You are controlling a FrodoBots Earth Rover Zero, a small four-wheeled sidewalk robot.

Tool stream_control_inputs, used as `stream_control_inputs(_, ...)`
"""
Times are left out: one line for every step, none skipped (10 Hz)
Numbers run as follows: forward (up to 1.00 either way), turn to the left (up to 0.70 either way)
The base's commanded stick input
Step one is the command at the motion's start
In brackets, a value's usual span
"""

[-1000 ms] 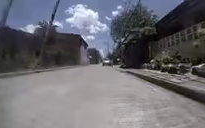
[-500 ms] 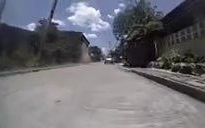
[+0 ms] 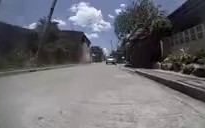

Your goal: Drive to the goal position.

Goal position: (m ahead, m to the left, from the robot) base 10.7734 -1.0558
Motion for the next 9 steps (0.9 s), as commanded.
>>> stream_control_inputs(1.00,0.00)
stream_control_inputs(1.00,0.00)
stream_control_inputs(1.00,0.00)
stream_control_inputs(1.00,0.00)
stream_control_inputs(1.00,0.00)
stream_control_inputs(1.00,0.00)
stream_control_inputs(1.00,0.00)
stream_control_inputs(1.00,0.00)
stream_control_inputs(1.00,0.00)
